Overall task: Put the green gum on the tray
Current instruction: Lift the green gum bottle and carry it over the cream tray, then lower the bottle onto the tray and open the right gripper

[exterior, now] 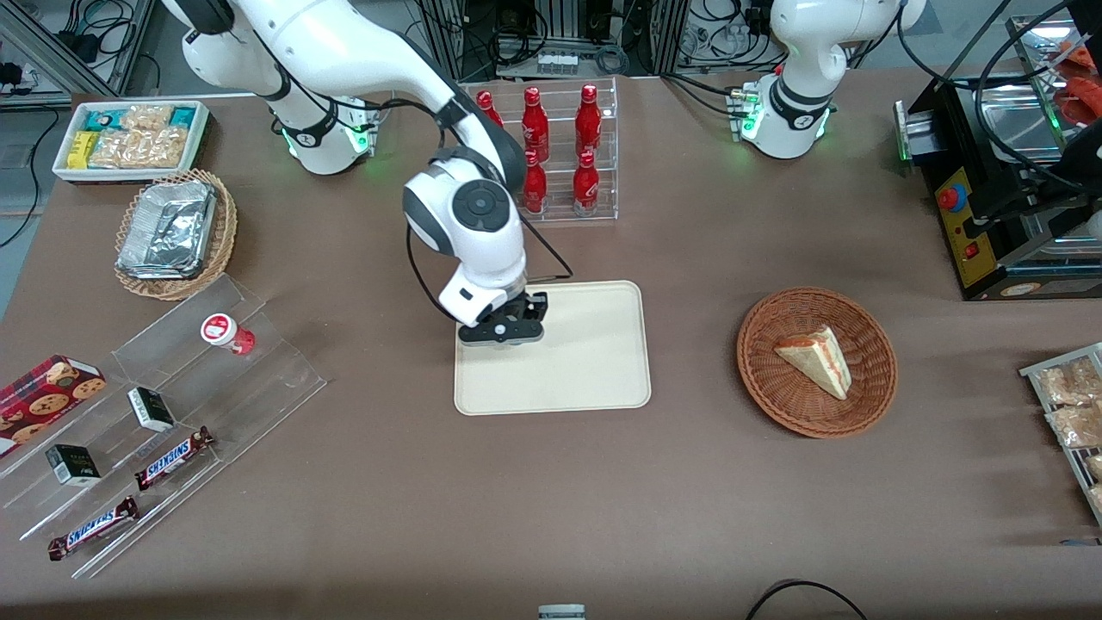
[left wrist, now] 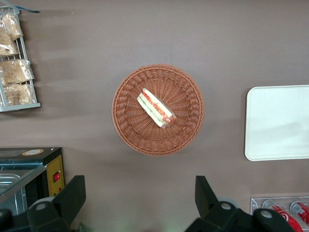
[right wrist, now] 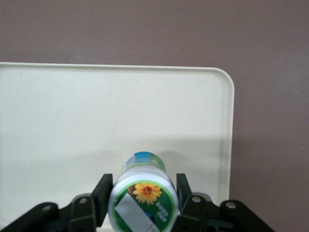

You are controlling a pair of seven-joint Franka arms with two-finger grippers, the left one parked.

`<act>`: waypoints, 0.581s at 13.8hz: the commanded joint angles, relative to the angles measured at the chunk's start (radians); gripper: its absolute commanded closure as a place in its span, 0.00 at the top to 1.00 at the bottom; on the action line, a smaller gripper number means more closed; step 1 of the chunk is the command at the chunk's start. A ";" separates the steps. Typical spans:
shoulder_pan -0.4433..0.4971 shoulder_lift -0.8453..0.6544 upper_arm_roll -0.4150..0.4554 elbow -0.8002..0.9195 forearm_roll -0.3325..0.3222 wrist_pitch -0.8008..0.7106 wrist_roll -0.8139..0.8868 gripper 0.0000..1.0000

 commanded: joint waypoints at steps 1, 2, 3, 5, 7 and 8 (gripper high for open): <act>0.008 0.065 -0.010 0.045 -0.019 0.048 0.032 0.00; 0.010 0.086 -0.010 0.069 -0.024 0.048 0.073 0.00; 0.022 0.105 -0.010 0.084 -0.027 0.048 0.109 0.00; 0.057 0.135 -0.018 0.092 -0.051 0.052 0.131 0.00; 0.060 0.160 -0.016 0.107 -0.053 0.056 0.165 0.00; 0.068 0.168 -0.016 0.112 -0.056 0.058 0.180 0.00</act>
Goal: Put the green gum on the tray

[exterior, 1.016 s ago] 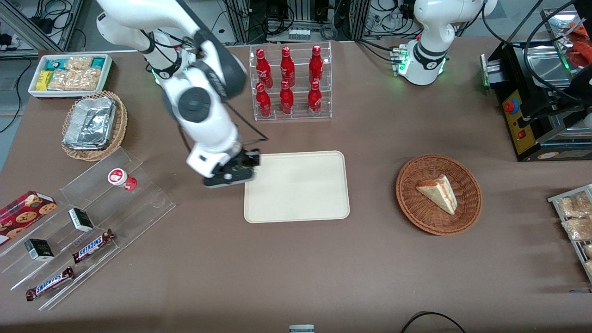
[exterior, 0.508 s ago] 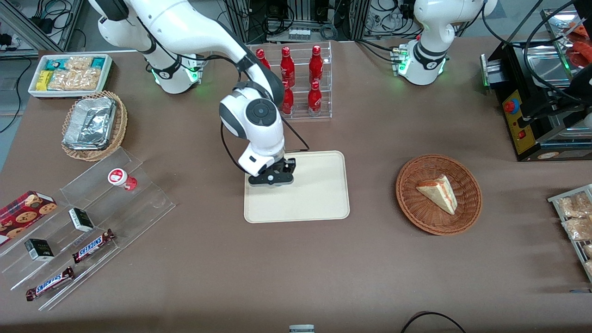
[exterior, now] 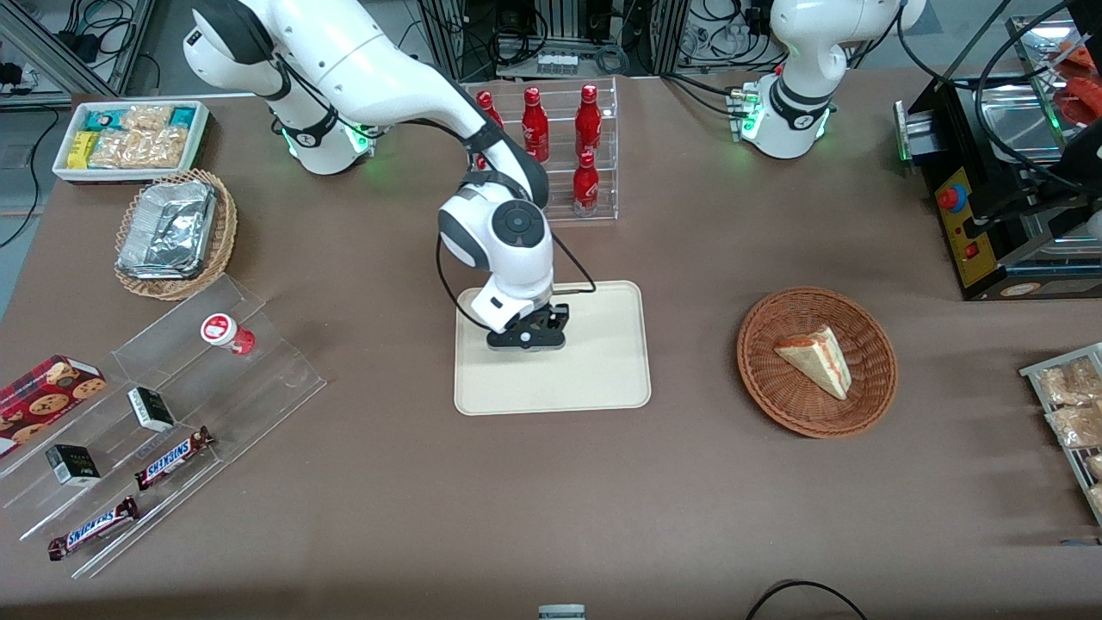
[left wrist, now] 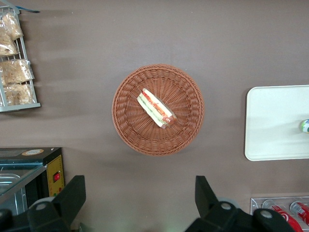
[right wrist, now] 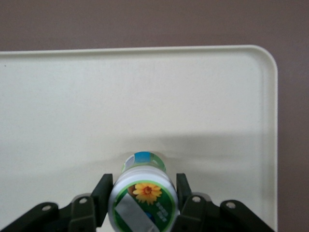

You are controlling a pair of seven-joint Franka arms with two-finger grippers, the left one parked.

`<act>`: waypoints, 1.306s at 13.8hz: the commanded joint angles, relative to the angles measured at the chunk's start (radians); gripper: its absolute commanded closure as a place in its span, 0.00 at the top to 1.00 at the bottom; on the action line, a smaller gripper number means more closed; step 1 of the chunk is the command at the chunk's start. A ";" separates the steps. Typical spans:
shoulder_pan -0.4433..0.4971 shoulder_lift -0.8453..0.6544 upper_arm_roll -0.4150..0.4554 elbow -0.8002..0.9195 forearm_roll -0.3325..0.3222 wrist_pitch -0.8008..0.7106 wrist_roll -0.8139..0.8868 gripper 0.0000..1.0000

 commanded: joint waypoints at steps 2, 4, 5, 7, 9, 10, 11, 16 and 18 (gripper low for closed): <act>0.027 0.053 -0.010 0.052 -0.030 0.020 0.050 0.00; 0.024 0.053 -0.012 0.052 -0.029 0.021 0.048 0.58; 0.017 0.050 -0.012 0.052 -0.029 0.021 0.044 1.00; 0.012 0.030 -0.013 0.054 -0.029 0.015 0.034 1.00; -0.022 -0.014 -0.021 0.051 -0.029 0.006 0.027 1.00; -0.049 -0.055 -0.021 0.039 -0.029 -0.015 0.011 1.00; -0.074 -0.092 -0.020 0.037 -0.026 -0.079 -0.036 1.00; -0.250 -0.334 -0.016 -0.018 0.062 -0.302 -0.283 1.00; -0.310 -0.402 -0.016 -0.018 0.071 -0.399 -0.381 1.00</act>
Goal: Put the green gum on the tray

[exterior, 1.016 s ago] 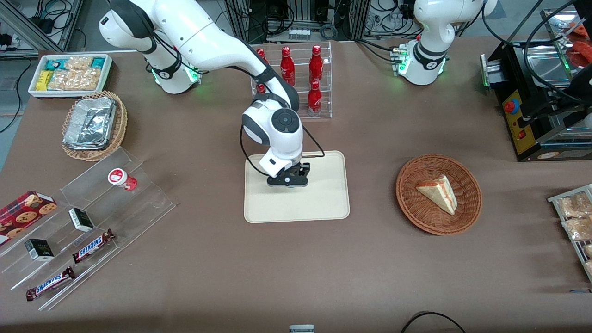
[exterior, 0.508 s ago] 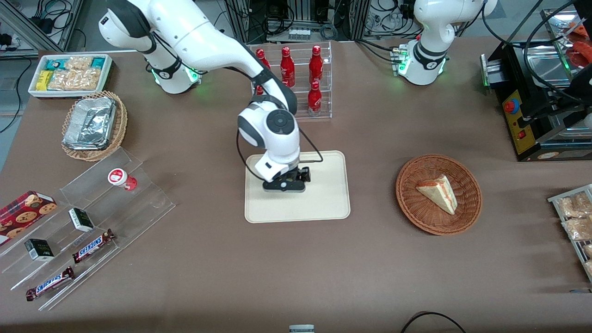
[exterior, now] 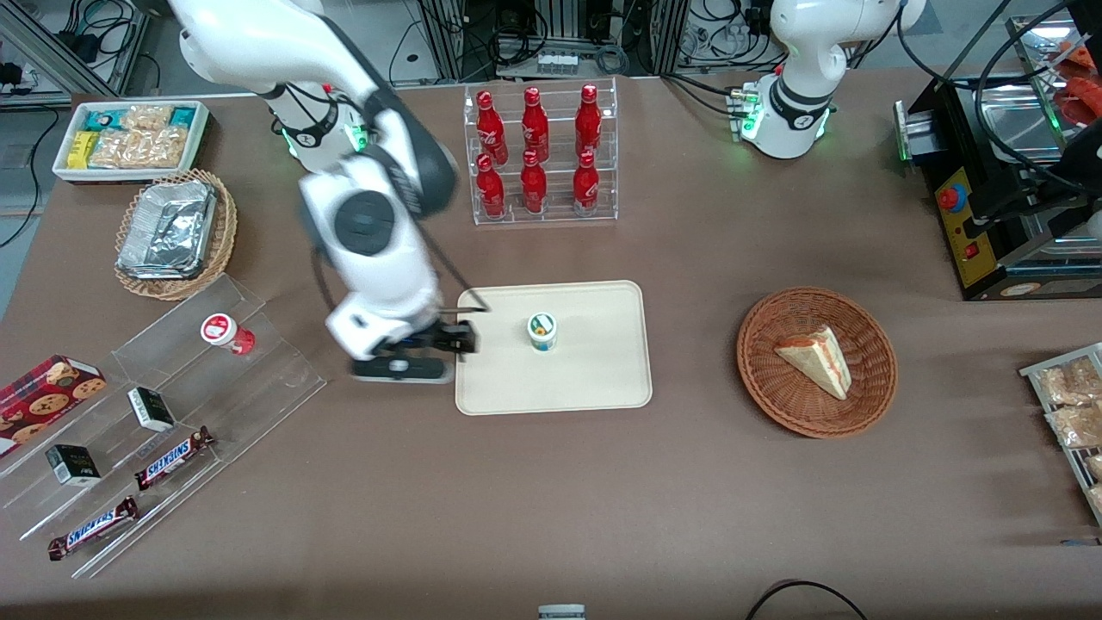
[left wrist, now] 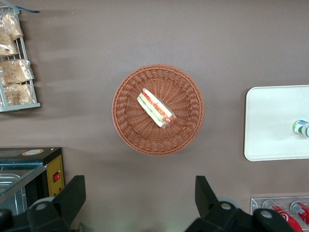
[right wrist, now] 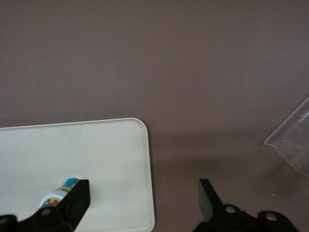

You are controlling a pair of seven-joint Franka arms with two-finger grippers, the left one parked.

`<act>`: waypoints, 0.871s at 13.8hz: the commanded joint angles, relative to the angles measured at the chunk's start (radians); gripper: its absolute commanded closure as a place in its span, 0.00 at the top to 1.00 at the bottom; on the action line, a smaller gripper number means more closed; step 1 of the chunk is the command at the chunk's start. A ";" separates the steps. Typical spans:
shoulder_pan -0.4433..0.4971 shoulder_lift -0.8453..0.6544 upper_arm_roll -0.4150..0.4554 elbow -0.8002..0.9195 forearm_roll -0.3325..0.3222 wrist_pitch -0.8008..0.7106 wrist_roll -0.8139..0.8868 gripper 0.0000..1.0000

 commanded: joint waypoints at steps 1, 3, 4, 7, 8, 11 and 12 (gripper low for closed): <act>-0.083 -0.121 0.013 -0.055 0.038 -0.100 -0.112 1.00; -0.148 -0.167 0.013 -0.055 0.060 -0.170 -0.181 1.00; -0.186 -0.189 0.011 -0.055 0.060 -0.201 -0.221 1.00; -0.301 -0.244 0.010 -0.053 0.060 -0.288 -0.339 1.00; -0.345 -0.253 0.010 -0.046 0.062 -0.310 -0.393 1.00; -0.421 -0.264 0.008 -0.017 0.057 -0.365 -0.427 1.00; -0.435 -0.270 0.007 -0.013 0.057 -0.370 -0.427 1.00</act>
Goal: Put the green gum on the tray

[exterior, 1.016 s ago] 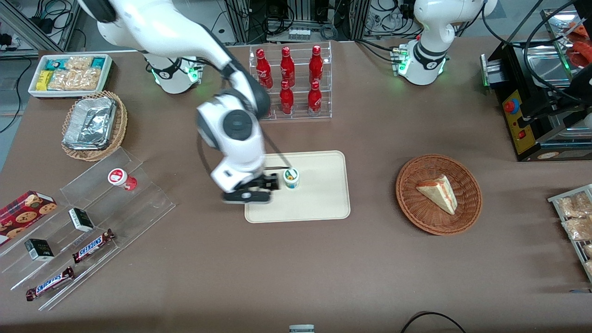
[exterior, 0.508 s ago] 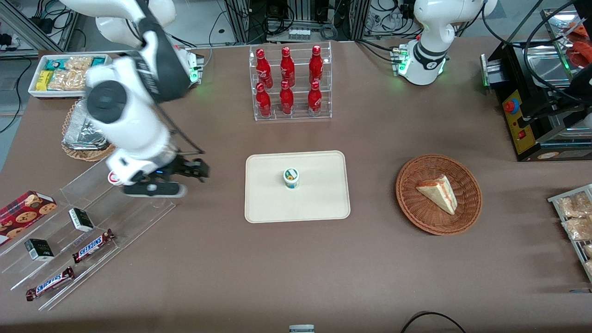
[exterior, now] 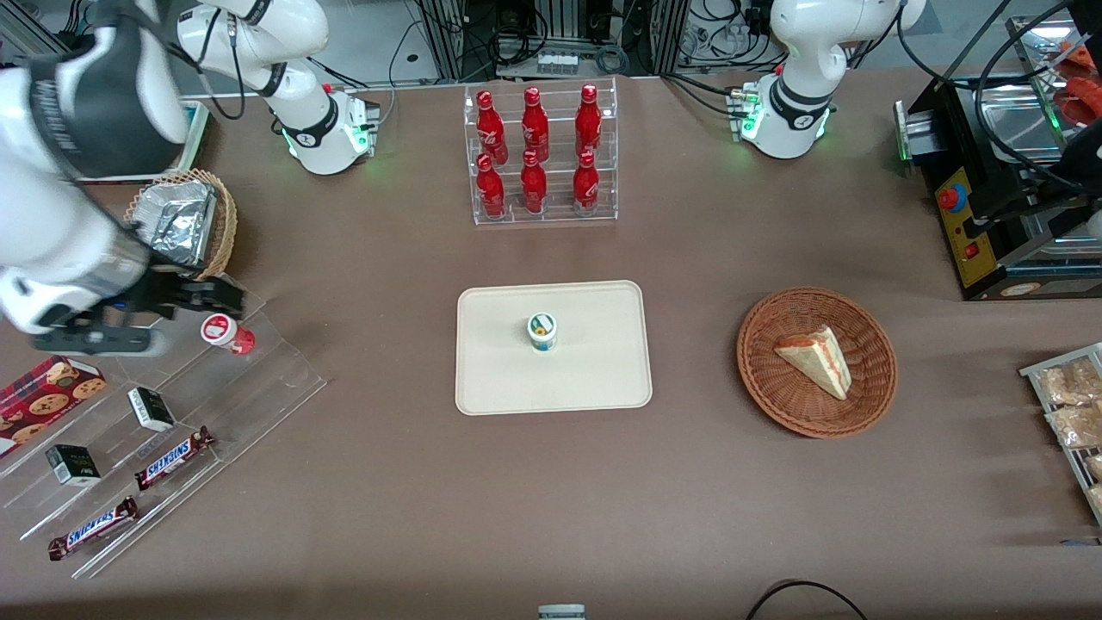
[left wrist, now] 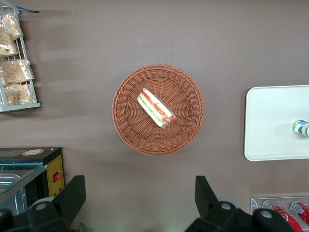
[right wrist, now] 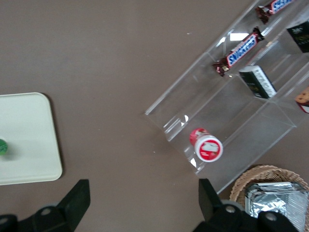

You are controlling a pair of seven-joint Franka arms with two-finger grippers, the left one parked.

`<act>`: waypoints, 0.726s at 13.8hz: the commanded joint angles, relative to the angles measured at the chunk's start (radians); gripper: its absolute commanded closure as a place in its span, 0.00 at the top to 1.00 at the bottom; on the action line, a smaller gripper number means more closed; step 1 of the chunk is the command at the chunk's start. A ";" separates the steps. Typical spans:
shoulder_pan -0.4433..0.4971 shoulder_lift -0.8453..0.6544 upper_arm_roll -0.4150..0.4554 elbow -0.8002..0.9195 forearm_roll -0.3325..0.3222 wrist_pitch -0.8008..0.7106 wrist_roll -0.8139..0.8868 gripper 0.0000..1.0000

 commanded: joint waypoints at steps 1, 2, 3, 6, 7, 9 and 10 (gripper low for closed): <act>-0.030 -0.021 0.008 0.010 0.017 -0.049 -0.005 1.00; -0.050 -0.035 0.009 0.010 0.018 -0.058 -0.005 1.00; -0.091 -0.047 0.022 0.001 0.020 -0.058 -0.014 1.00; -0.139 -0.070 0.036 -0.001 0.025 -0.064 -0.108 1.00; -0.157 -0.075 0.037 -0.002 0.025 -0.066 -0.119 1.00; -0.162 -0.075 0.034 -0.001 0.023 -0.066 -0.154 1.00; -0.166 -0.075 0.034 0.001 0.023 -0.066 -0.155 1.00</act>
